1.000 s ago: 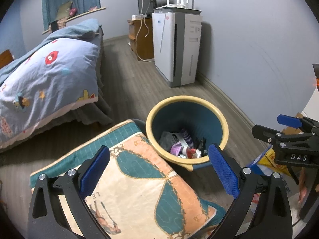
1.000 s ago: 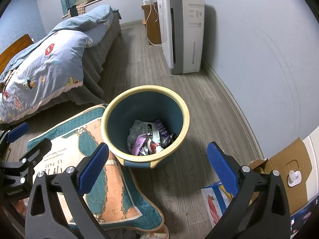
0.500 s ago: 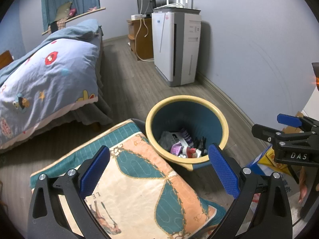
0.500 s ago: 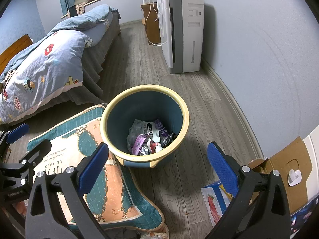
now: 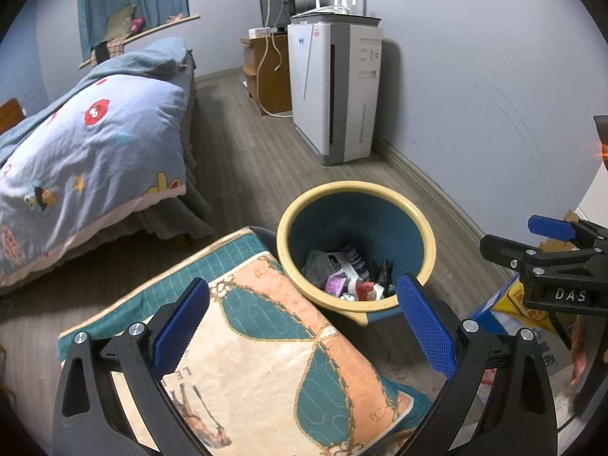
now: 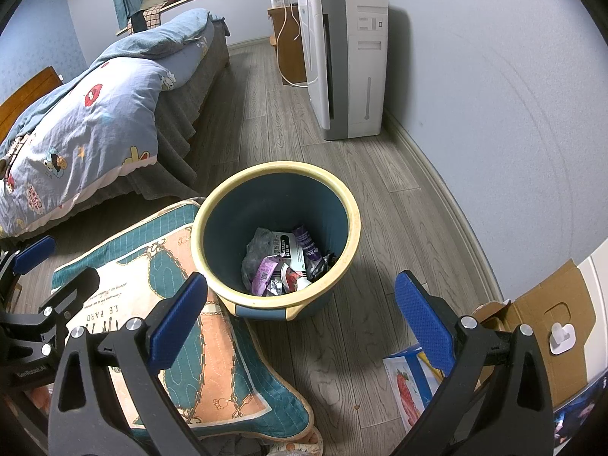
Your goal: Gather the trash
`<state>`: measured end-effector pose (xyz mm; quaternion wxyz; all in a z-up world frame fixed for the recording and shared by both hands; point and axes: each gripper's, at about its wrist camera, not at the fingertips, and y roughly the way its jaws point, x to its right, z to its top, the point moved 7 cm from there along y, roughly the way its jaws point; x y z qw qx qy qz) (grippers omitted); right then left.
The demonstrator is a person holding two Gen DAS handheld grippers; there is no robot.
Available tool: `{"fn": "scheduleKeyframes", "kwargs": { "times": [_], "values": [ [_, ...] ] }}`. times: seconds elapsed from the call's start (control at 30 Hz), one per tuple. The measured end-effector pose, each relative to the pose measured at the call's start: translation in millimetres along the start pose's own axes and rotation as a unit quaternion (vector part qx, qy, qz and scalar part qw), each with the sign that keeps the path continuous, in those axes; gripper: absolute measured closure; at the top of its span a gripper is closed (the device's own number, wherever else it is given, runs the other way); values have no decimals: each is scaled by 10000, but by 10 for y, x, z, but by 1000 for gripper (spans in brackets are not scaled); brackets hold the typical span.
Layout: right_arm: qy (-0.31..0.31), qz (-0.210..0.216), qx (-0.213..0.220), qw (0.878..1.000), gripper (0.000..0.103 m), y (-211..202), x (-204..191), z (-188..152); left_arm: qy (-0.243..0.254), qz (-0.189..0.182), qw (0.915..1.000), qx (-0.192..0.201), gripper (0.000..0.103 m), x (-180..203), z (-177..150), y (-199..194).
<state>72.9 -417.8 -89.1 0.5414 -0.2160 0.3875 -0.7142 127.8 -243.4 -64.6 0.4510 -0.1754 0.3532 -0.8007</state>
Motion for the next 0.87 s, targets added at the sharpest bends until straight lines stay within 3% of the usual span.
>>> {"fn": "scheduleKeyframes", "kwargs": {
  "times": [0.57, 0.87],
  "values": [
    [48, -1, -26, 10000, 6, -14, 3, -63, 270, -95, 9996, 5, 5, 29, -30, 7],
    [155, -101, -221, 9996, 6, 49, -30, -108, 71, -72, 9999, -109, 5, -110, -52, -12]
  ]
}}
